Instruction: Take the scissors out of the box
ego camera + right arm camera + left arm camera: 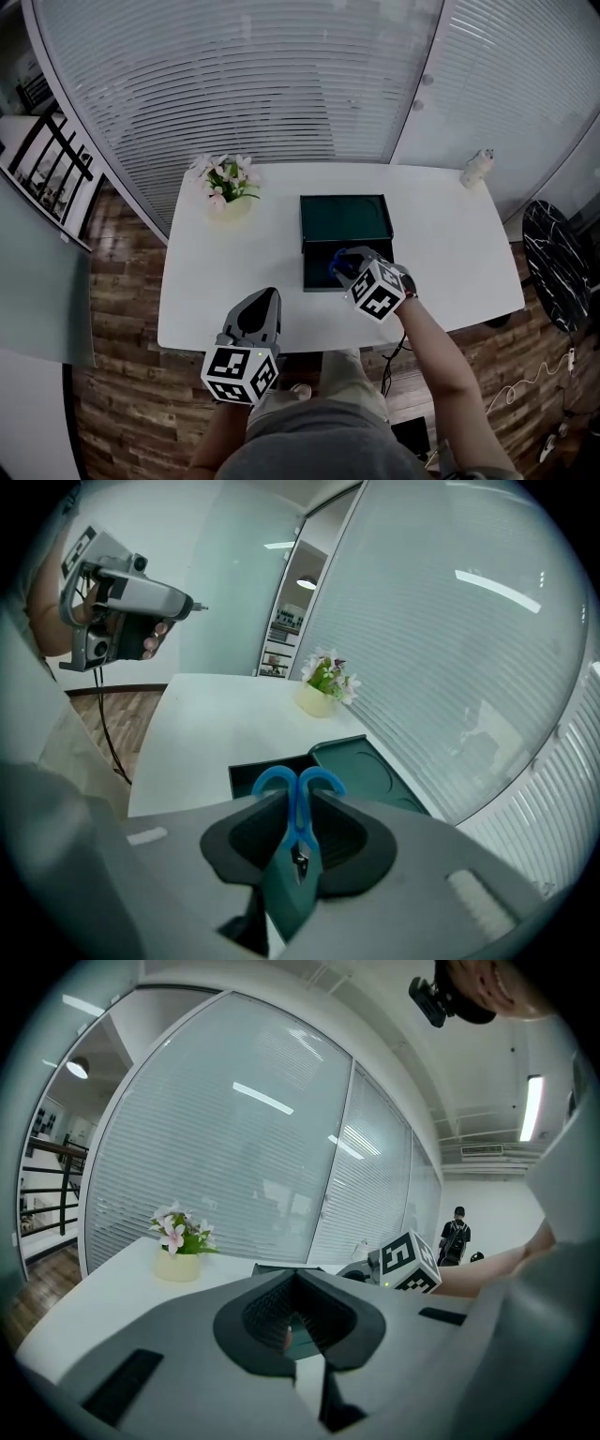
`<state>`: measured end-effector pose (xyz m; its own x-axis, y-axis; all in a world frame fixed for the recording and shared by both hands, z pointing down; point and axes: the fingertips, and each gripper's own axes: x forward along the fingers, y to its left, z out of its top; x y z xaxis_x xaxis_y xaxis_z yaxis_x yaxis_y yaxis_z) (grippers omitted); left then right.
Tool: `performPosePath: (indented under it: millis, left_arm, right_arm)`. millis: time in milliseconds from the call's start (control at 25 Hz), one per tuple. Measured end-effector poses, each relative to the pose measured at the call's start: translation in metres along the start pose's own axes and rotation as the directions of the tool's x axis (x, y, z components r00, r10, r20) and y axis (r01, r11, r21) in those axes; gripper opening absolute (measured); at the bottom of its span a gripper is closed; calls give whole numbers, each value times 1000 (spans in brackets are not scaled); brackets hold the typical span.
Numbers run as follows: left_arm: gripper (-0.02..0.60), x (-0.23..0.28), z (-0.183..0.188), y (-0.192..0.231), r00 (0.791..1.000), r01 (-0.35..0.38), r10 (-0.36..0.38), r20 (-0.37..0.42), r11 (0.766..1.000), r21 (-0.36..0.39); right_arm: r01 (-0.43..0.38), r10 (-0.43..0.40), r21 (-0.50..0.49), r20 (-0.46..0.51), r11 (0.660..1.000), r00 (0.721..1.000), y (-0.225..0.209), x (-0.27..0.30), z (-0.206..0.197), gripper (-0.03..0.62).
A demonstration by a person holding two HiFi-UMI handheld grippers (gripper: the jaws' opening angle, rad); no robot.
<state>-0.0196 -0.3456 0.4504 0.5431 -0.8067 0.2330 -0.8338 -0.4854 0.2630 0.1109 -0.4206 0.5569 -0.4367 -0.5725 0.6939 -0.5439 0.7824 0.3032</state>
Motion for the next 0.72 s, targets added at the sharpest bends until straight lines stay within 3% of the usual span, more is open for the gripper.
performPosePath:
  millis: [320,720]
  left_arm:
    - [6,-22,0,-2,999,45,-45,-3,999,24]
    - [6,-42,-1,-18,995,97,-97,0,995,31]
  right_arm:
    - [171,-182,106,102,980,978,2,-36,25,91]
    - [347,-416,278,249,896,875,18,-115,59,91]
